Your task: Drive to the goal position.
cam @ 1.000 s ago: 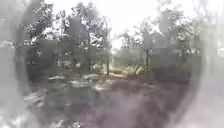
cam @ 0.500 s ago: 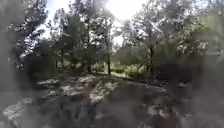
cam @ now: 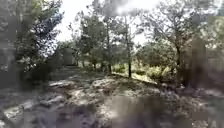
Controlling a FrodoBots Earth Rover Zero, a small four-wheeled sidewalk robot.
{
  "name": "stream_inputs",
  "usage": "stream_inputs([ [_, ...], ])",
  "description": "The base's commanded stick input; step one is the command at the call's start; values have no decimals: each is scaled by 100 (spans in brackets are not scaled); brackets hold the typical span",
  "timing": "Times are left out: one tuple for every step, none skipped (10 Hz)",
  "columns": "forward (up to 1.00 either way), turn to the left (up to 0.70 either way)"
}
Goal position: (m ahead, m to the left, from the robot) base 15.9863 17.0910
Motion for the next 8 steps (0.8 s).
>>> stream_inputs([
  [85, 0],
  [85, 0],
  [85, 0],
  [85, 0],
  [85, 0],
  [85, 9],
  [85, 23],
  [85, 32],
])
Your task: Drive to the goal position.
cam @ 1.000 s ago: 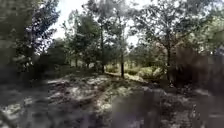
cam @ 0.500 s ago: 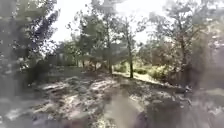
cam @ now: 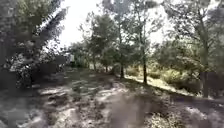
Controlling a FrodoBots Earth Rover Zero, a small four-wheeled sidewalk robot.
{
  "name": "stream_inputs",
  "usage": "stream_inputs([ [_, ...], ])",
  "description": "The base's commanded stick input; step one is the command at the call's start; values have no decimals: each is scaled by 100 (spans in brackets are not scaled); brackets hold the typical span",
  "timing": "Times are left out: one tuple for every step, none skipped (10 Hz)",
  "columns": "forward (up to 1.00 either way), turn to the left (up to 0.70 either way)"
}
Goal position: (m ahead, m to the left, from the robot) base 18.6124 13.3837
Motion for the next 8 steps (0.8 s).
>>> stream_inputs([
  [85, 29],
  [85, 5],
  [85, 0],
  [85, 0],
  [85, 0],
  [85, 31],
  [85, 34],
  [85, 21],
])
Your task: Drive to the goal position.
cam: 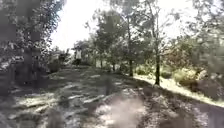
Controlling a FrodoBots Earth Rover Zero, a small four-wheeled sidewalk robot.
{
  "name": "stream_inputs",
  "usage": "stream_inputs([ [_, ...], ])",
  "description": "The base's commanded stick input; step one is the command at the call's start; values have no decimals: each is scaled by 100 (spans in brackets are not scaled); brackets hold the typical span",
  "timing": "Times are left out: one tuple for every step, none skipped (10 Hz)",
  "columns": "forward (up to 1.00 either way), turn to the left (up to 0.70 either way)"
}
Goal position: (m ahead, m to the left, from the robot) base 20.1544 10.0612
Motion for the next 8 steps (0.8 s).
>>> stream_inputs([
  [85, 11],
  [85, 2],
  [85, 0],
  [85, 0],
  [85, 0],
  [85, 0],
  [85, 0],
  [84, 0],
])
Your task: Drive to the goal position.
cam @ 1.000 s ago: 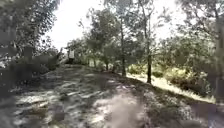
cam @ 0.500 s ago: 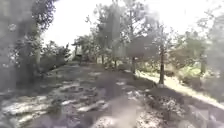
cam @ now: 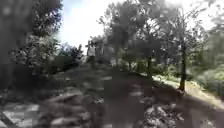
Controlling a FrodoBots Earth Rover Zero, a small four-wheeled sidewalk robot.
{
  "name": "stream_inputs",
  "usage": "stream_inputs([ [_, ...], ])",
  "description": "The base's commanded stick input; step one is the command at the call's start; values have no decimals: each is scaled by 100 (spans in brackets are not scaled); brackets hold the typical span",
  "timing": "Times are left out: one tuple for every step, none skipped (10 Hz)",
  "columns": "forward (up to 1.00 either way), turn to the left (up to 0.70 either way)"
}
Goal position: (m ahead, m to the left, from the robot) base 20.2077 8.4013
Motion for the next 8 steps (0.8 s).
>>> stream_inputs([
  [85, 0],
  [85, 0],
  [80, 0],
  [73, 0],
  [70, 0],
  [70, 0],
  [70, 0],
  [70, 0],
])
